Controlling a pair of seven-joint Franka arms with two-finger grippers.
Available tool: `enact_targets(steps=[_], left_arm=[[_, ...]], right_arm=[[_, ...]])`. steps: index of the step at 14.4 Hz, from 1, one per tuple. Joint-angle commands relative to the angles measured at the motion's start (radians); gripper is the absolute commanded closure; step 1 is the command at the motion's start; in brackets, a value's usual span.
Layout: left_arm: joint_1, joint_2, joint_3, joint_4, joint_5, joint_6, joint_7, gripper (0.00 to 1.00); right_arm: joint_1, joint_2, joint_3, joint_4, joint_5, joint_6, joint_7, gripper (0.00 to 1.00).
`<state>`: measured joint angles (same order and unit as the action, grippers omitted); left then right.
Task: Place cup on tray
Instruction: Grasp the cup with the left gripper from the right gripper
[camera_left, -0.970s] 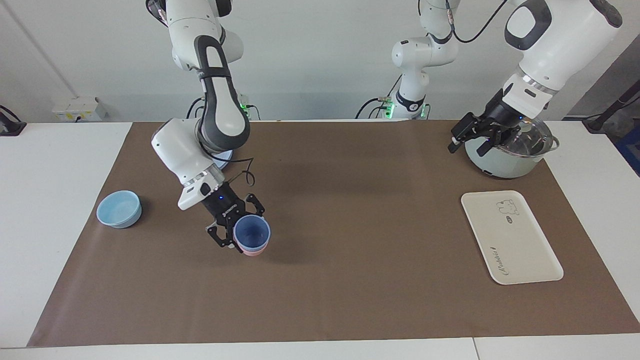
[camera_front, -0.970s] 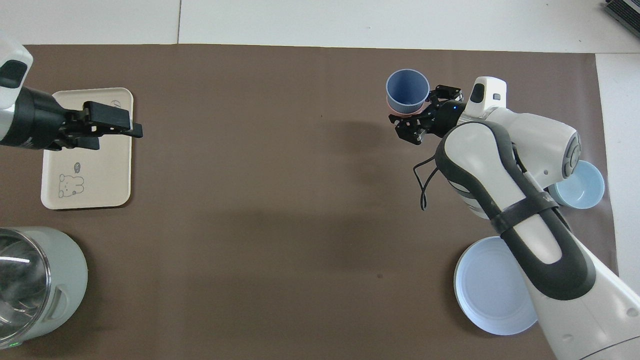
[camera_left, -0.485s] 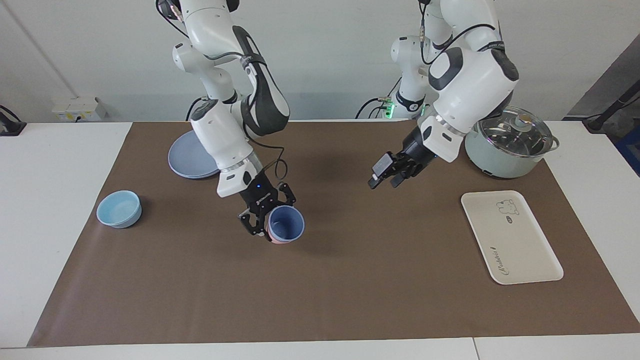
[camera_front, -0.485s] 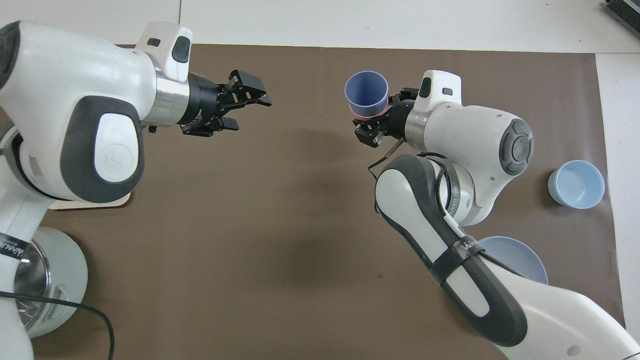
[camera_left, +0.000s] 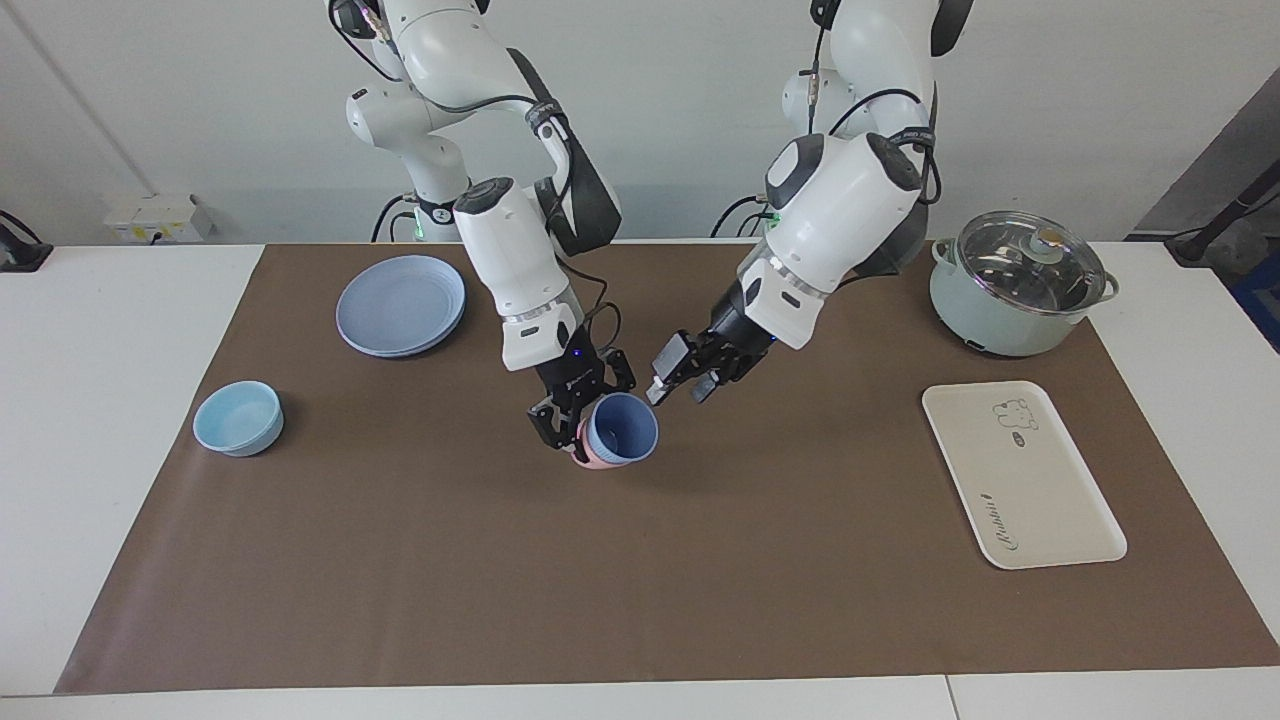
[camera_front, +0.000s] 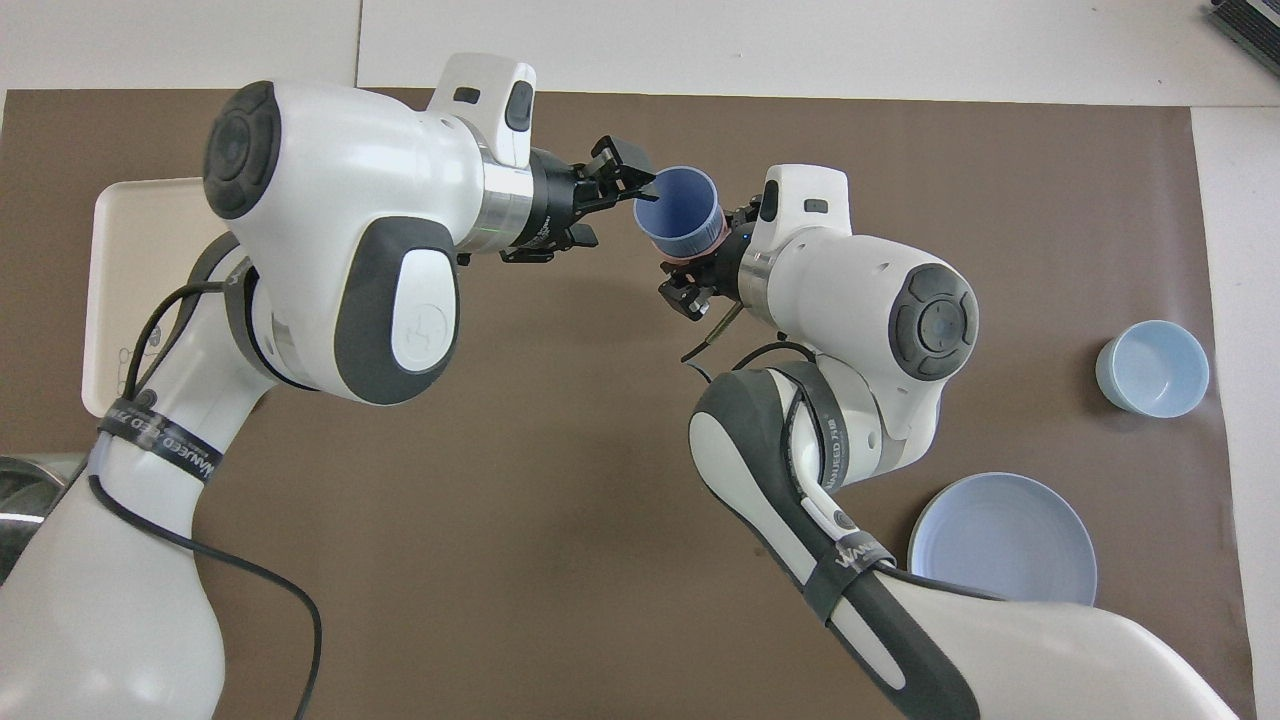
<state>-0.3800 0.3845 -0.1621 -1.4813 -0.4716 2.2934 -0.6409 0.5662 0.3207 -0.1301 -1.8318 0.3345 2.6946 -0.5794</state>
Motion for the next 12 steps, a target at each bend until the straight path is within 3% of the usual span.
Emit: enact_targets(steps=[1,5,10,12], left_arm=[[-0.048,0.068,0.015,0.053,0.073,0.029,-0.011,0.23],[-0.049,0.122,0.012,0.094,0.174,0.009,-0.002,0.33],[-0.048,0.155,0.012,0.208,0.191,-0.135,0.009,0.82],[-0.051,0.163,0.012,0.229,0.234,-0.155,0.009,0.94]], right_arm=[[0.007,-0.011,-0.006,-0.004,-0.072,0.004,0.053,1.00],[0.011,-0.011,-0.008,-0.004,-0.103,0.004,0.075,1.00],[0.011,-0.011,-0.006,-0.004,-0.107,0.007,0.079,1.00],[0.011,-0.011,-0.006,-0.004,-0.107,0.010,0.079,1.00]])
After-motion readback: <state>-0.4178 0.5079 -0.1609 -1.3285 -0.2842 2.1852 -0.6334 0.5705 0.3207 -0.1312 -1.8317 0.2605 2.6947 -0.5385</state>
